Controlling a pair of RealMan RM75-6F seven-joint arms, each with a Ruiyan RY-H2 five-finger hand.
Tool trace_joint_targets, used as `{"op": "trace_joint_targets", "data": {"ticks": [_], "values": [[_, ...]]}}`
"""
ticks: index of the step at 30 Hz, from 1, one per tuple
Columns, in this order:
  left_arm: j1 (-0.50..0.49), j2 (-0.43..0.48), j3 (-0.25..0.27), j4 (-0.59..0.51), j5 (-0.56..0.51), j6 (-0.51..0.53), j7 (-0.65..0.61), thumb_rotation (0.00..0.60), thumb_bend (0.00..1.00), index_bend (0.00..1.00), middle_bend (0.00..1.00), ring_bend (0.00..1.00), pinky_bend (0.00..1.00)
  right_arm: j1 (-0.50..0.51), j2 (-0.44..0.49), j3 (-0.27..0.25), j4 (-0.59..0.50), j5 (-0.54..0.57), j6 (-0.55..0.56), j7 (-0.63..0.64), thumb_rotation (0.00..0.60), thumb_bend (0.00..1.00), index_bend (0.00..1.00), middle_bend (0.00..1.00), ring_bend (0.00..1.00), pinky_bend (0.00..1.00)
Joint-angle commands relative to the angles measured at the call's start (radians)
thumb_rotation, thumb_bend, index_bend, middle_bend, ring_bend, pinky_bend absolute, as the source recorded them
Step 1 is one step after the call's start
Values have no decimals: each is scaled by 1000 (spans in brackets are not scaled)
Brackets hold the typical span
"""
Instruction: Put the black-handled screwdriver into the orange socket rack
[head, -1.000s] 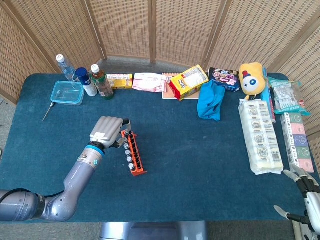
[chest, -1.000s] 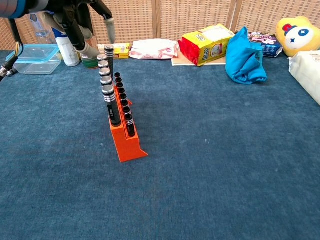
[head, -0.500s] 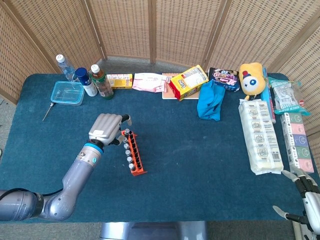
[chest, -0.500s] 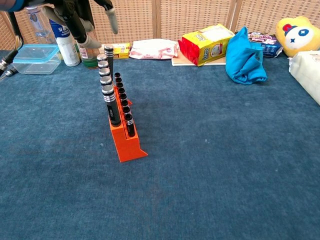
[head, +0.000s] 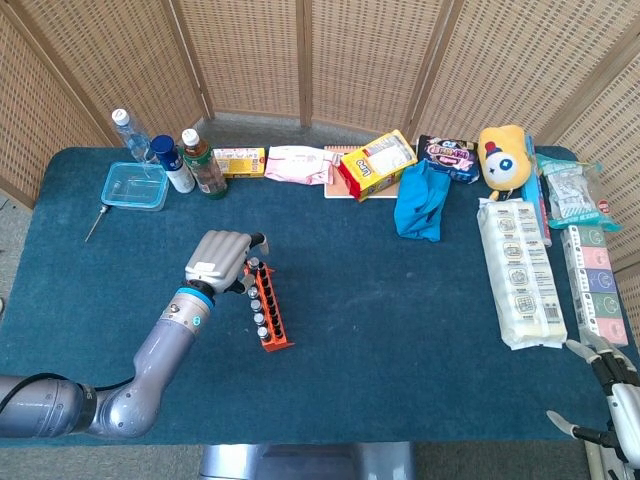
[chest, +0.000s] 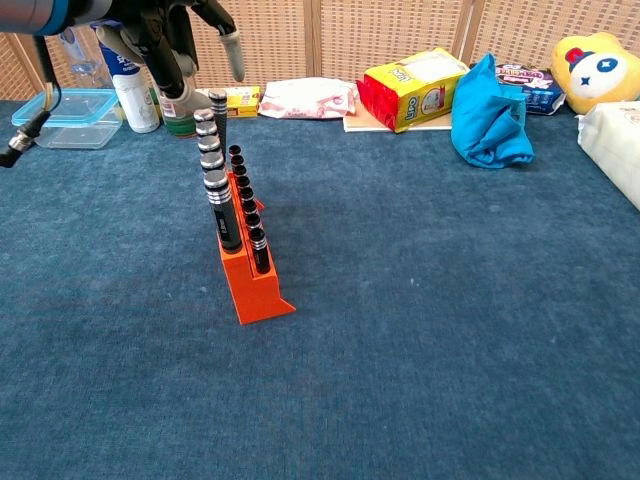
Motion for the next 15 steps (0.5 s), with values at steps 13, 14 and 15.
{"op": "trace_joint_targets", "data": {"ticks": [13,14,15], "values": [[-14,91,-8,-60,-86,-44,7,600,336,352,1000,1000,1000,1,-2,-2,-3,-3,-3,-7,600,0,165,61,0,0],[-15,98,-7,-66,-89,-42,9,600,336,352,1000,1000,1000,1,-2,-2,-3,-3,-2,-7,600,0,165,61,0,0],[-16,103,-5,-71,-92,-41,13,600,336,352,1000,1000,1000,1,-2,-2,-3,-3,-2,-6,600,0,165,61,0,0]]}}
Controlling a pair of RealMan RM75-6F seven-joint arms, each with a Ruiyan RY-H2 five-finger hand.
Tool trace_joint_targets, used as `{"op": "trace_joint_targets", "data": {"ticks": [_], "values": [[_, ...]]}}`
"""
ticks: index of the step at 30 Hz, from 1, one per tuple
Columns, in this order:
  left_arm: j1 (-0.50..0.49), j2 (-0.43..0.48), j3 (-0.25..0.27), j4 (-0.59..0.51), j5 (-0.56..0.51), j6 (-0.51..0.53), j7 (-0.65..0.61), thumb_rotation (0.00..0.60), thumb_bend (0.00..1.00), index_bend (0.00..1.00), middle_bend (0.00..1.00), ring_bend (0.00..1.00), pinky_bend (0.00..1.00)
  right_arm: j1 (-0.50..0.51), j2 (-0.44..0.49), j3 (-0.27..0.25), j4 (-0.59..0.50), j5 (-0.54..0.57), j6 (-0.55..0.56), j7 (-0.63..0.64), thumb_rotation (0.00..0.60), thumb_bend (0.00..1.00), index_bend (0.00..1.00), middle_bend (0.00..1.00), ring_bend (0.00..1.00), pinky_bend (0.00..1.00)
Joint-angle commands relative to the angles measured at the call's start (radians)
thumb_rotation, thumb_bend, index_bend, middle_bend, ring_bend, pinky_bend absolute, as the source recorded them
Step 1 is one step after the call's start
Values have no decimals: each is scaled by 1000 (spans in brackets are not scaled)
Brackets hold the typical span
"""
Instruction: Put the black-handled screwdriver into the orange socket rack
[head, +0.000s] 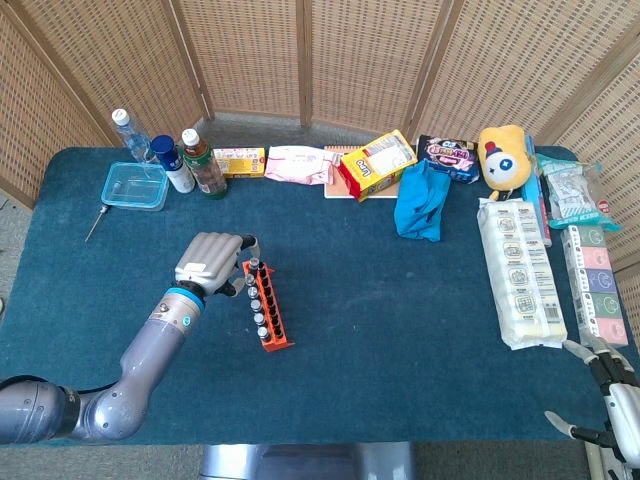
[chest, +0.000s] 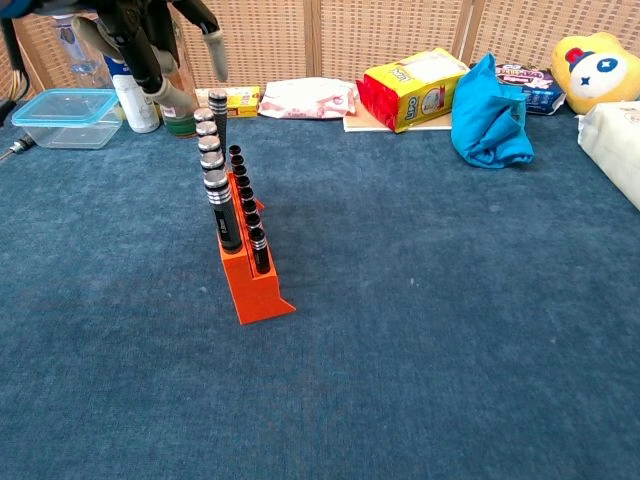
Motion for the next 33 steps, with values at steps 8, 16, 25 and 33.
{"op": "trace_joint_targets", "data": {"ticks": [8,16,25,33], "values": [[-14,30,14,-16,-12,-36,4,600,276,252,1000,1000,1000,-1,1,-2,-3,-1,0,-2,600,0,165,61,0,0],[-67,53,4,-23,-58,-68,22,475,39,217,1000,1000,1000,1,1,0,-2,5,-6,-3,600,0,165,61,0,0],[-62,-41,-7,2,22,75,-31,27,0,699,1000,1000,1000,1,1,-1,-2,1,-2,5,600,0,165,61,0,0],[-71,-116,29,37,104,202,51,2,0,705,1000,1000,1000,2,0,-2,-3,1,-5,1,600,0,165,61,0,0]]}}
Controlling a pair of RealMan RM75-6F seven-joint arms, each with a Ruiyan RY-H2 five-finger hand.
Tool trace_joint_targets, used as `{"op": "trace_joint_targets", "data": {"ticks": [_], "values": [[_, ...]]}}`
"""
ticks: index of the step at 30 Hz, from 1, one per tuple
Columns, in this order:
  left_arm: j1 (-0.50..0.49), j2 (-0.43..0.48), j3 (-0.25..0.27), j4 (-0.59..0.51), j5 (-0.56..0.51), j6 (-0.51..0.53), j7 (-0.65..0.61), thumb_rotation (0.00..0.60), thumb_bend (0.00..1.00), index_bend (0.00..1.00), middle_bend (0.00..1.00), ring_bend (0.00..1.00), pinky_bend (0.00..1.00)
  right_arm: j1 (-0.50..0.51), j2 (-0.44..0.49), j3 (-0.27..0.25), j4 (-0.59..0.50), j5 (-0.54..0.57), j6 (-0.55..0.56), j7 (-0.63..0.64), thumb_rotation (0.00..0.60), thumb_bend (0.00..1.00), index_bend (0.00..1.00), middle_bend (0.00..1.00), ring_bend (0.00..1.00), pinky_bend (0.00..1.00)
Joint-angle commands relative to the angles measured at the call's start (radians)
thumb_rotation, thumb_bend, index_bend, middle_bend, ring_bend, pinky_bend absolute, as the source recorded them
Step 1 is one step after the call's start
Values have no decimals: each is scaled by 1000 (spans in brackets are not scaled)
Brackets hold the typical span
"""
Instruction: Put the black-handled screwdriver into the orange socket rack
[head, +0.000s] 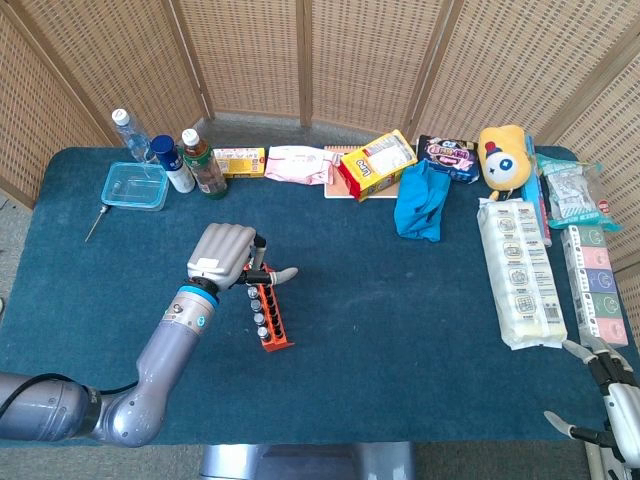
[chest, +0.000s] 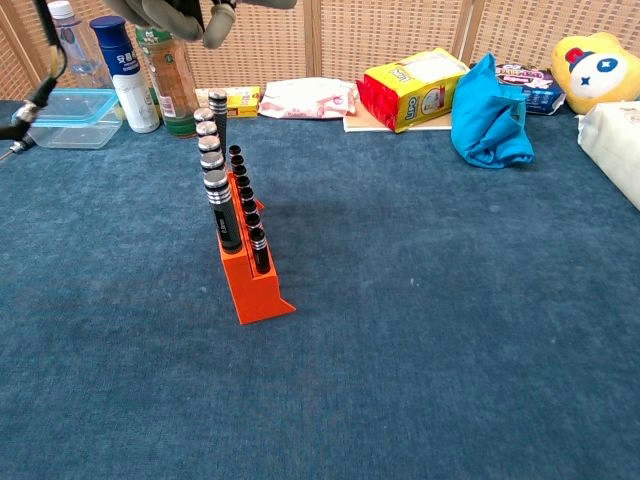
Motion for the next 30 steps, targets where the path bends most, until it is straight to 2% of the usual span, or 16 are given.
{"op": "trace_joint_targets", "data": {"ticks": [1,5,14,17,24,30], "values": [[-8,-47,37,42,70,56,67,0,0,704,1000,1000,1000,1,0,0,0,-1,-1,-1,600,0,165,61,0,0],[-5,-91,72,87,146,82,111,0,0,705,1000,1000,1000,0,1,0,-1,2,-1,0,600,0,165,61,0,0],[9,-102,98,116,149,1,159,0,0,689,1000,1000,1000,1,1,2,1,6,-3,4,600,0,165,61,0,0],[12,-104,106,131,168,2,181,0,0,633,1000,1000,1000,1,1,2,1,7,-3,4,600,0,165,61,0,0],[28,-120,109,169,208,-8,183,0,0,354,1000,1000,1000,2,0,1,-2,6,-5,-2,600,0,165,61,0,0],[49,-125,94,177,230,-56,138,0,0,319,1000,1000,1000,1,1,3,-1,10,-5,0,600,0,165,61,0,0]]}}
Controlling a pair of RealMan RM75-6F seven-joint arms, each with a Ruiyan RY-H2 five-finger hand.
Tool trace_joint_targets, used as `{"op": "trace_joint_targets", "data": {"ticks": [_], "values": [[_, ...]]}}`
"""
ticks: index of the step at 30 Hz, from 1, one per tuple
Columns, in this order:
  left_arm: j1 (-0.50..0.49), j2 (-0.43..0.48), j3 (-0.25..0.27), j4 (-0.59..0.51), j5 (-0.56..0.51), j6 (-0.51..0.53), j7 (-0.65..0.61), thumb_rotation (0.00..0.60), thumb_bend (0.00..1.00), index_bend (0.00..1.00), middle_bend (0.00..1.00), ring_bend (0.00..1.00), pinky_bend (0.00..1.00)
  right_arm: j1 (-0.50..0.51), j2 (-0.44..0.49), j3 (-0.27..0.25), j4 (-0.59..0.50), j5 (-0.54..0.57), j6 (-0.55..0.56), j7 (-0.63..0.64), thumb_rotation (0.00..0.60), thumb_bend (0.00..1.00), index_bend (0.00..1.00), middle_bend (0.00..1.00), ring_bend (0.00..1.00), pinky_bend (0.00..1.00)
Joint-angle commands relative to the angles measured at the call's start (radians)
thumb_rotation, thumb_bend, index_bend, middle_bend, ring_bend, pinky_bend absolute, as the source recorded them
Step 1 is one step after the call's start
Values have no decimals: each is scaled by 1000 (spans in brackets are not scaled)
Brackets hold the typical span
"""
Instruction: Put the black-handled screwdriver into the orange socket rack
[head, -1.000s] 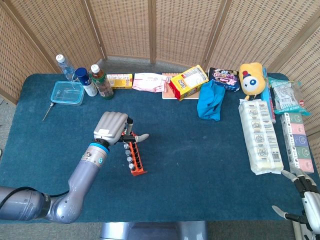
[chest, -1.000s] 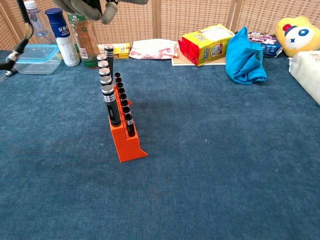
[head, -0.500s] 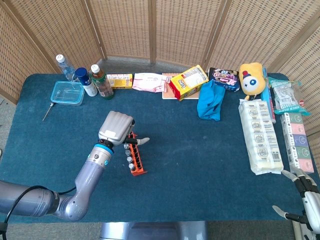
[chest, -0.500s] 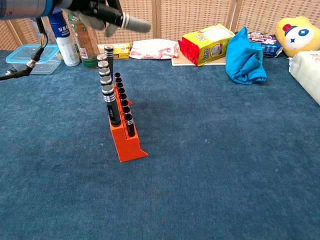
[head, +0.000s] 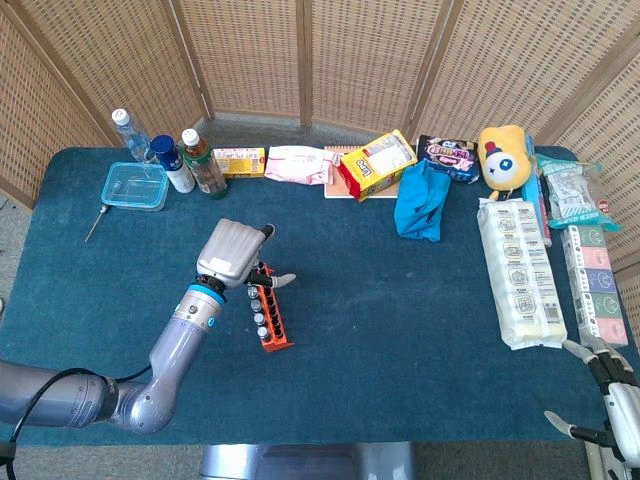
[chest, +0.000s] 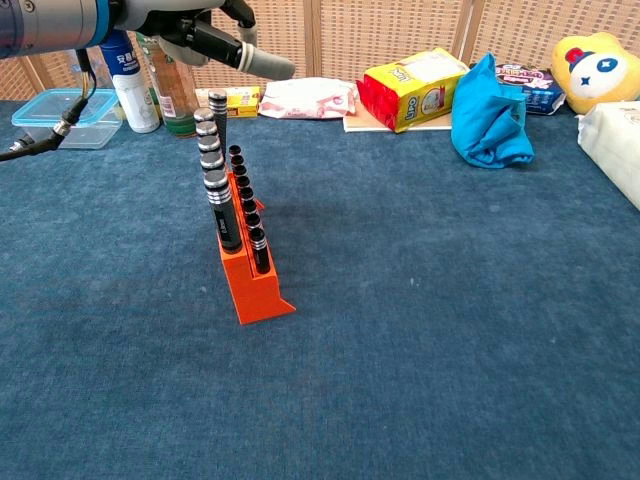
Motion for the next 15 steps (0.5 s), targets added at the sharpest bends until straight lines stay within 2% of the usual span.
{"op": "trace_joint_targets", "data": {"ticks": [1,15], "values": [[12,2,-12,-3,-8,-38,-29,0,0,319,1000,1000,1000,0,0,1,0,1,0,1,600,0,165,61,0,0],[29,53,-18,-56,-50,-85,-39,0,0,319,1000,1000,1000,-2,3,2,-1,3,3,6,600,0,165,61,0,0]]}}
